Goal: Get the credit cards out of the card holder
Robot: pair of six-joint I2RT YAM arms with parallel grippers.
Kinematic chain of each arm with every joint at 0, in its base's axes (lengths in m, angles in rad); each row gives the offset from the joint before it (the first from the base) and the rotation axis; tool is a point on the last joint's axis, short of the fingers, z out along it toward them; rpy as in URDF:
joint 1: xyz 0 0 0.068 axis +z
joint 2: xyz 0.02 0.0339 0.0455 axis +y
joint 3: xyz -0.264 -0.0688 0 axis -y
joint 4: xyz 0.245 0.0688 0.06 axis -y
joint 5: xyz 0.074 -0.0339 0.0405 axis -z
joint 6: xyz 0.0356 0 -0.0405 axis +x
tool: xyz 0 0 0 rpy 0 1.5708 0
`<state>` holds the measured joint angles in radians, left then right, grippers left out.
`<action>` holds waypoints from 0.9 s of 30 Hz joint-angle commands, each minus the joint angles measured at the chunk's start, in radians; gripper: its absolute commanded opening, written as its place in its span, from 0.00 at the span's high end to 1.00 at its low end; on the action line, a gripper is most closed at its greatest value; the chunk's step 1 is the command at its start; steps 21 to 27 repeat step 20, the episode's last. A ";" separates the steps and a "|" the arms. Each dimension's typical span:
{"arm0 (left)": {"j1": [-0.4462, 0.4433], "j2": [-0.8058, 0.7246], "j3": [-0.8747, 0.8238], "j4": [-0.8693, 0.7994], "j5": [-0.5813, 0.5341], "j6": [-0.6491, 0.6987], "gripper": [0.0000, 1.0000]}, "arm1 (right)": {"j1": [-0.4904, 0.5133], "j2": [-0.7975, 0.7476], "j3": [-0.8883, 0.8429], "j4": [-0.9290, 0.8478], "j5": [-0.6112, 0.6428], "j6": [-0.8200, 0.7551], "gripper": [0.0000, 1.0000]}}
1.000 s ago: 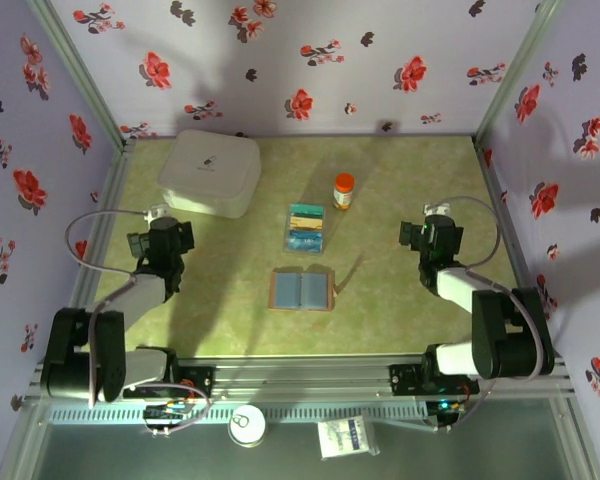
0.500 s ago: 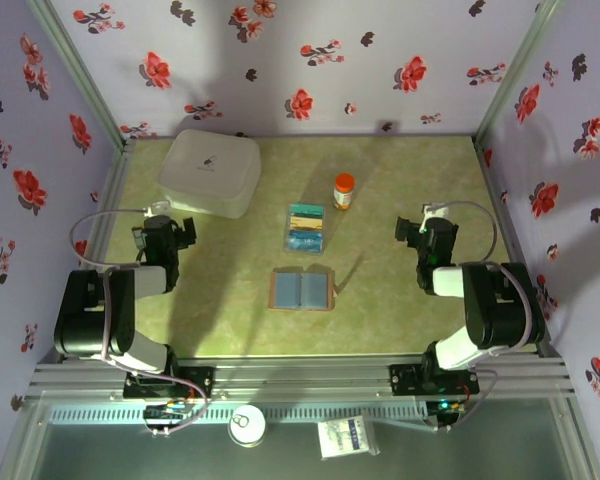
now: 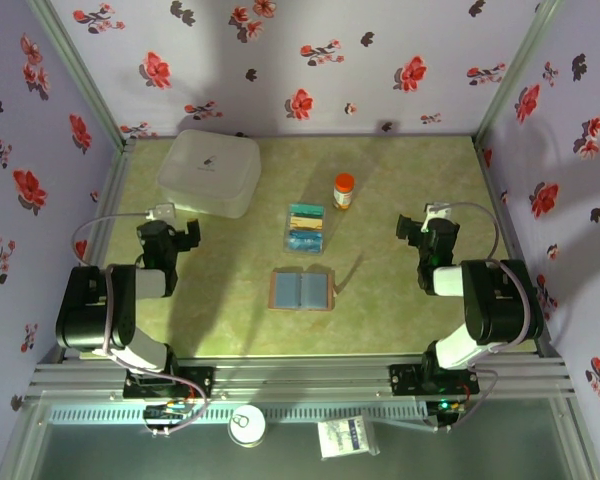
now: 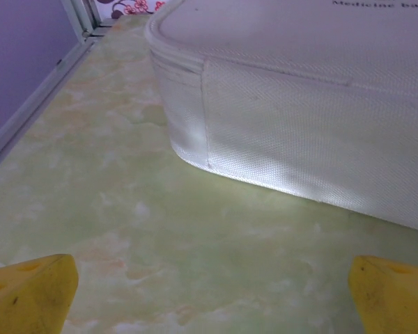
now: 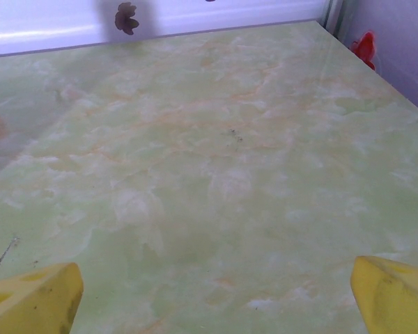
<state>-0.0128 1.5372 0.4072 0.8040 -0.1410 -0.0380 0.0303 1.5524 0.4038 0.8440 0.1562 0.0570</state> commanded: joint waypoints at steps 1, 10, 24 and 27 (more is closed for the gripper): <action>0.007 0.007 -0.005 0.066 0.031 0.032 0.00 | -0.007 0.004 -0.010 0.030 -0.001 0.017 0.01; 0.007 0.006 -0.010 0.075 0.031 0.033 0.00 | -0.006 0.005 -0.011 0.030 -0.001 0.015 0.01; 0.007 0.007 -0.010 0.075 0.032 0.032 0.00 | -0.006 0.003 -0.013 0.032 -0.001 0.014 0.01; 0.007 0.007 -0.010 0.075 0.032 0.032 0.00 | -0.006 0.003 -0.013 0.032 -0.001 0.014 0.01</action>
